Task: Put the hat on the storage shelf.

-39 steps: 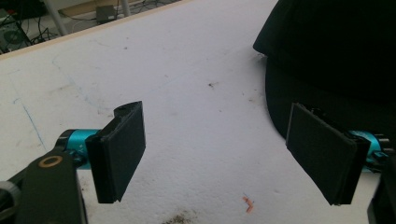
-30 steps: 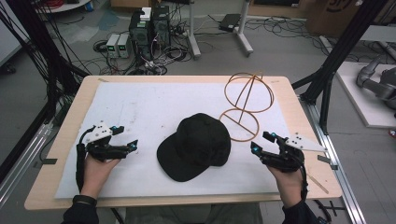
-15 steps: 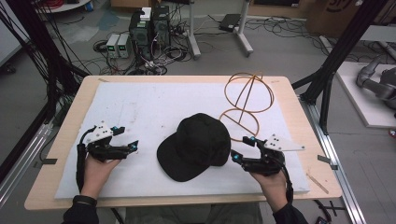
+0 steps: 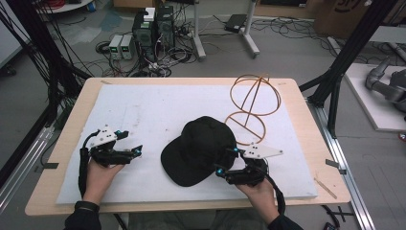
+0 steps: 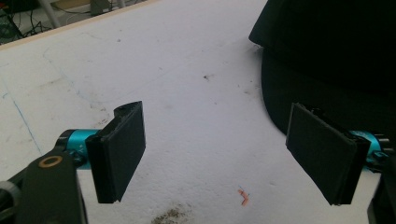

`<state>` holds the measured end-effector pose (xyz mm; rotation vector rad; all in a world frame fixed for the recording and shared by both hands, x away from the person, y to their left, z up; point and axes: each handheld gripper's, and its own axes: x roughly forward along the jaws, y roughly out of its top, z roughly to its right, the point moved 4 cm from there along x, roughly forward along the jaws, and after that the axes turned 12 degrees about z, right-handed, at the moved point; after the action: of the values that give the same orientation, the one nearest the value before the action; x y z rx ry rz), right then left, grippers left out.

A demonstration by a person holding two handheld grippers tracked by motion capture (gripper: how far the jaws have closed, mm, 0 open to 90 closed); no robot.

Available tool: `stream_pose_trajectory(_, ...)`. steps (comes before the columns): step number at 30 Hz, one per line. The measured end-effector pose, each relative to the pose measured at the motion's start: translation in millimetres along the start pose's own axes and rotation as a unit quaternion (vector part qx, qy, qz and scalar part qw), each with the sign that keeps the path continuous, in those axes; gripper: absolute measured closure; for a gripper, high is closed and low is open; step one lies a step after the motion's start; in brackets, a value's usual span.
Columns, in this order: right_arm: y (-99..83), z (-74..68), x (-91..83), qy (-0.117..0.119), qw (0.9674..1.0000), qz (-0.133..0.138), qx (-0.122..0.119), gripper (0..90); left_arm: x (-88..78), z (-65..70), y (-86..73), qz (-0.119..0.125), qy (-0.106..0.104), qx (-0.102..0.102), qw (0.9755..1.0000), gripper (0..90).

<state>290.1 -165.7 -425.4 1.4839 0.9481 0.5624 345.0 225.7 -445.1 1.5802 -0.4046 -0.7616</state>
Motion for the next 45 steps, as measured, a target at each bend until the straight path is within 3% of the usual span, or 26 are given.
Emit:
stream_pose_trajectory(3, -2.0, -2.9, 4.4, 0.003, 1.0, -0.007, 0.003, 26.9, 0.4, 0.3, -0.1, -0.001, -0.001, 0.002, 1.0, 20.0)
stream_pose_trajectory(11, -7.6, -4.8, 17.8, -0.017, 0.9994, -0.027, 0.012, 36.4, 1.1, 1.7, -1.0, -0.007, -0.003, 0.002, 1.0, 20.0)
stream_pose_trajectory(19, -9.1, 1.4, 25.0, -0.025, 0.9986, -0.033, 0.031, 52.3, 2.2, 2.7, -2.1, -0.015, -0.003, 0.006, 0.9999, 20.0)
stream_pose_trajectory(24, -8.7, 6.1, 25.7, -0.018, 0.9985, -0.031, 0.041, 67.2, 2.8, 3.0, -3.4, -0.02, -0.004, 0.007, 0.9998, 20.1)
stream_pose_trajectory(29, -9.0, 6.8, 27.8, -0.014, 0.9985, -0.029, 0.045, 71.0, 3.3, 3.8, -3.5, -0.019, -0.001, 0.006, 0.9998, 20.3)
stream_pose_trajectory(34, -8.2, 7.8, 28.0, -0.002, 0.9985, -0.026, 0.047, 84.1, 3.5, 3.9, -4.2, -0.019, -0.002, 0.007, 0.9998, 20.4)
stream_pose_trajectory(37, -6.6, 6.5, 26.7, 0.009, 0.9985, -0.023, 0.049, 87.6, 3.0, 3.4, -4.2, -0.019, 0.0, 0.006, 0.9998, 20.4)
stream_pose_trajectory(40, -5.3, 5.2, 26.5, 0.013, 0.9989, -0.02, 0.041, 88.1, 2.7, 3.0, -4.0, -0.017, 0.001, 0.005, 0.9998, 20.4)
stream_pose_trajectory(45, 4.1, -3.6, 26.2, 0.031, 0.9994, -0.012, 0.008, 88.5, 1.8, 1.8, -4.0, -0.016, 0.002, 0.004, 0.9999, 20.4)
